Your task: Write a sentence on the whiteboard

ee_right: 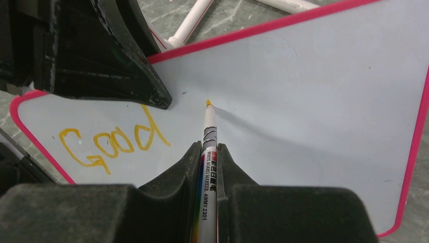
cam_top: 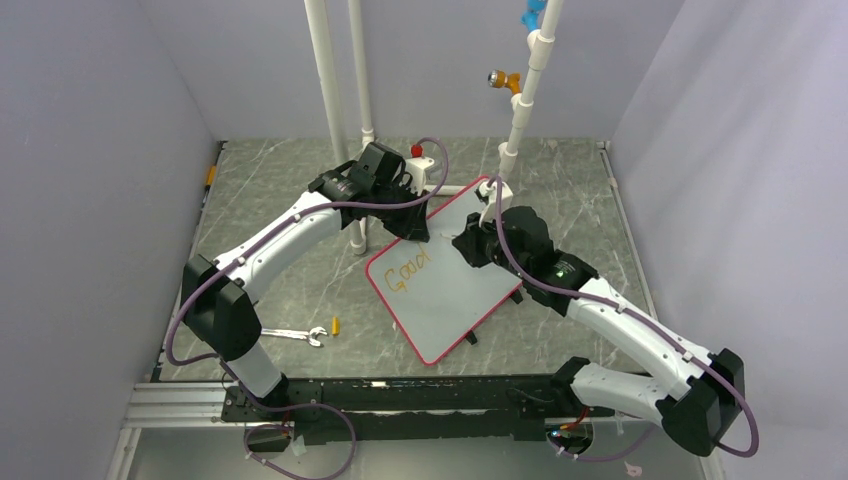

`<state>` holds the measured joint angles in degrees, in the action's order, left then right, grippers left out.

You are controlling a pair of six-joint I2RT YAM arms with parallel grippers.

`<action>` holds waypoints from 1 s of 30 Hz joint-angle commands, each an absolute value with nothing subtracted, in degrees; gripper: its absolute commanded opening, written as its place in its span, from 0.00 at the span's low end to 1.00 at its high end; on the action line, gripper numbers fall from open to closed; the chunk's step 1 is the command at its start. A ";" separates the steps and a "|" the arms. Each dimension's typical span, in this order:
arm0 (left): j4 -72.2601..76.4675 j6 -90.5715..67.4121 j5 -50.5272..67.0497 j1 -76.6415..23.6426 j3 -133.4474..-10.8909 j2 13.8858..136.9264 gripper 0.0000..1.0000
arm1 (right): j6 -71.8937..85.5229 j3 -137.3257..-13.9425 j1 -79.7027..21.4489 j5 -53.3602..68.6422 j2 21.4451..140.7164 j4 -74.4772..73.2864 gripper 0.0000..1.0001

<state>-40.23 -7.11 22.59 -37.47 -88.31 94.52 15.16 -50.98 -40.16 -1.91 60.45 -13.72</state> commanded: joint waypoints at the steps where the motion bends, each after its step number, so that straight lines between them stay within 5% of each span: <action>1: -41.75 -1.63 17.77 -37.94 -87.63 93.25 0.00 | 15.19 -48.08 -40.00 -2.43 58.71 -12.97 0.00; 30: -41.48 -1.85 19.07 -37.91 -87.36 93.03 0.00 | 14.14 -53.94 -39.99 -7.76 63.46 -13.08 0.00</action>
<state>-40.29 -7.16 22.63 -36.99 -87.88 94.52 15.33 -50.54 -40.16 -5.26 61.01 -14.11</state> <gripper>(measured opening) 0.232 0.134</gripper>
